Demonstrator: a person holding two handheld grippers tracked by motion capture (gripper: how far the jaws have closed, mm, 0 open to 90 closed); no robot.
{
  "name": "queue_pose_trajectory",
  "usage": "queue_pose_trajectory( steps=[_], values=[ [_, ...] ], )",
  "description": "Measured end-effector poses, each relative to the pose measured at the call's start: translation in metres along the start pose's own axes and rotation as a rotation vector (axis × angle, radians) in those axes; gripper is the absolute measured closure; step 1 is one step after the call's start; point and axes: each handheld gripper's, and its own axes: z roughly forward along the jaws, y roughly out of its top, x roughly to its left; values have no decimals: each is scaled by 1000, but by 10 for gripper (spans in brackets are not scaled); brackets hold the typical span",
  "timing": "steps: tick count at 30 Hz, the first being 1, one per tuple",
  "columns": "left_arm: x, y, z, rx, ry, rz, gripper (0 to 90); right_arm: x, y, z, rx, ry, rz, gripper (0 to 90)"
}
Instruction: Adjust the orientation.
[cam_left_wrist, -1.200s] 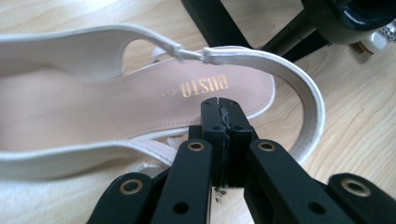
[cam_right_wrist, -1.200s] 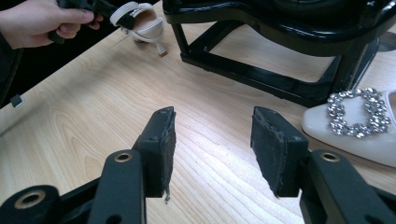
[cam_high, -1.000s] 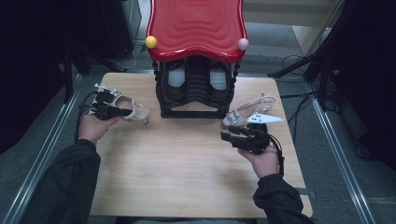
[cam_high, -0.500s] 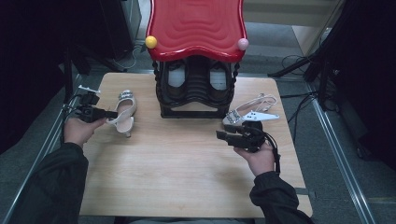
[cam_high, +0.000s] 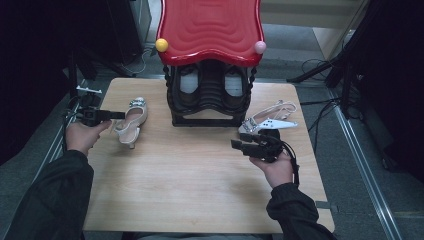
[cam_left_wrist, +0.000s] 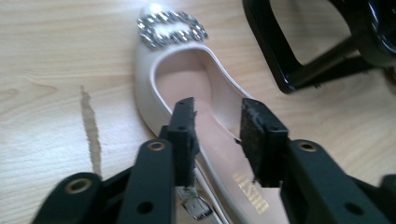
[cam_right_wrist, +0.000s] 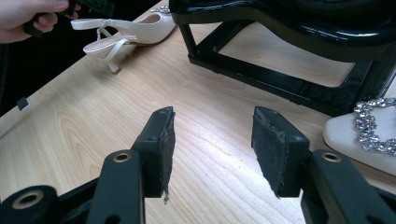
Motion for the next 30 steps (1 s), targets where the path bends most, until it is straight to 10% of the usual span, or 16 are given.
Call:
queue_pose_trajectory(
  steps=[16, 23, 30],
  values=[
    [10, -13, 36, 42, 70, -53, 620, -3, -8, -7, 6, -27, 18, 506],
    [9, -13, 43, 60, 153, -53, 805, -5, -12, -10, 6, -38, 20, 505],
    [11, -8, 40, 101, 134, -87, 882, -8, -14, -12, 8, -42, 33, 505]
  ],
)
